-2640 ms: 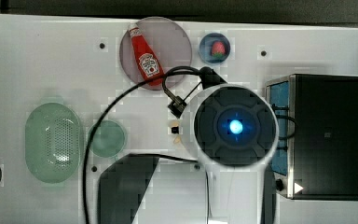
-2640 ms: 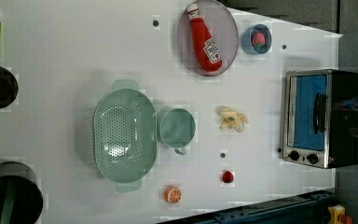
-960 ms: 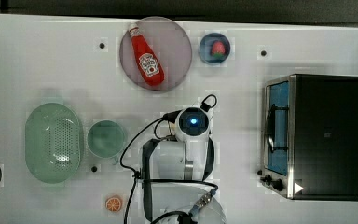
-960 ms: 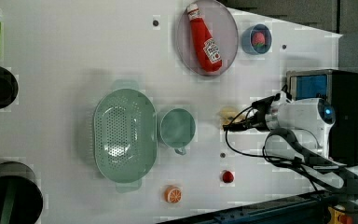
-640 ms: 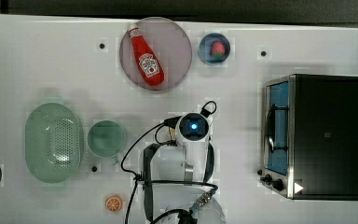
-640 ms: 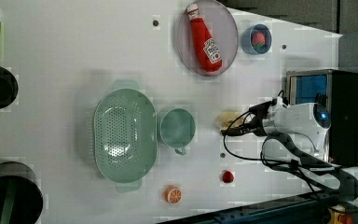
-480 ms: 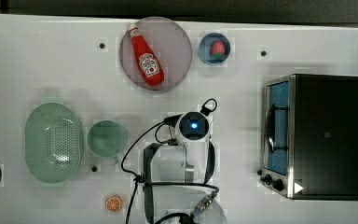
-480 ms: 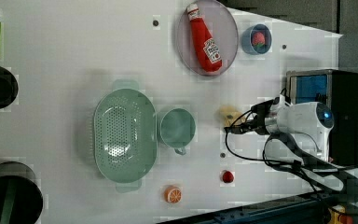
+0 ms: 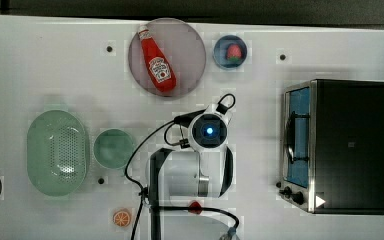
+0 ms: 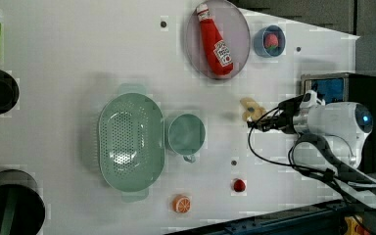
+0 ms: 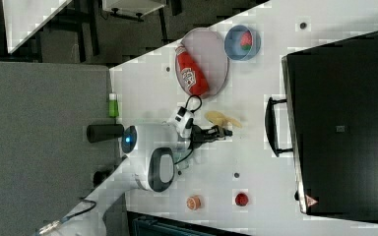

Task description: Pick Banana and place it in mug.

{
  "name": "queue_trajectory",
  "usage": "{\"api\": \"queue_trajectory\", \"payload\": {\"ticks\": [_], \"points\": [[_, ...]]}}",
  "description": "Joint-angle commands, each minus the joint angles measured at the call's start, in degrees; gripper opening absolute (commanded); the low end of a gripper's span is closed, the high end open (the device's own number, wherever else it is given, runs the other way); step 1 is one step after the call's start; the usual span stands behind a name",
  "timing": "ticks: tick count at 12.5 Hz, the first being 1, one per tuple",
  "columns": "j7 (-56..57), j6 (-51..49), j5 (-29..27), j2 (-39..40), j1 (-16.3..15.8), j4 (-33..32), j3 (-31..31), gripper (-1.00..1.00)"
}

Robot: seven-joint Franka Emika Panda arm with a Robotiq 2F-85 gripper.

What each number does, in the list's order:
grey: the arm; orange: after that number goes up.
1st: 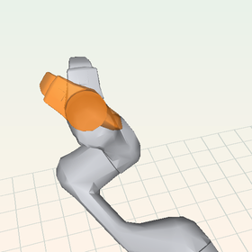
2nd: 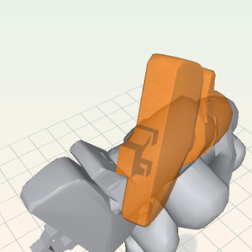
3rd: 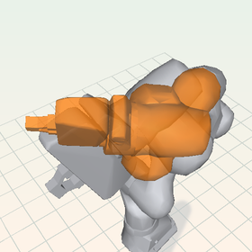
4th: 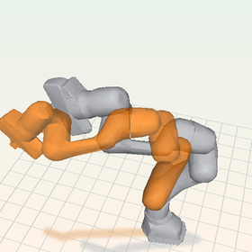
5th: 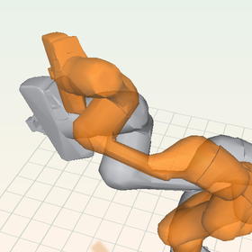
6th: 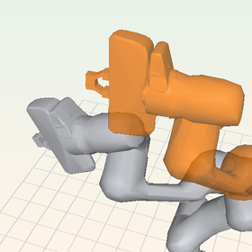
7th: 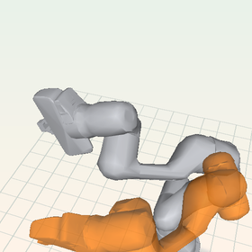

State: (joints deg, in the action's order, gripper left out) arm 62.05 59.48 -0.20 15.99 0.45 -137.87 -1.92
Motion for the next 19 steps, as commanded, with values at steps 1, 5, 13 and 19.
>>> {"api": "queue_trajectory", "payload": {"ticks": [1,5,13,19], "points": [[1.51,-10.11,0.69,-10.44,1.13,1.55,-1.81,-0.37],[-0.93,-27.21,0.69,-22.88,0.69,6.18,-0.9,-0.37],[-19.18,-39.79,-0.36,-29.71,-1.78,11.68,9.6,-0.37],[-38.09,-37.84,-2.62,-25.2,-3.0,10.54,19.8,-0.37]]}}
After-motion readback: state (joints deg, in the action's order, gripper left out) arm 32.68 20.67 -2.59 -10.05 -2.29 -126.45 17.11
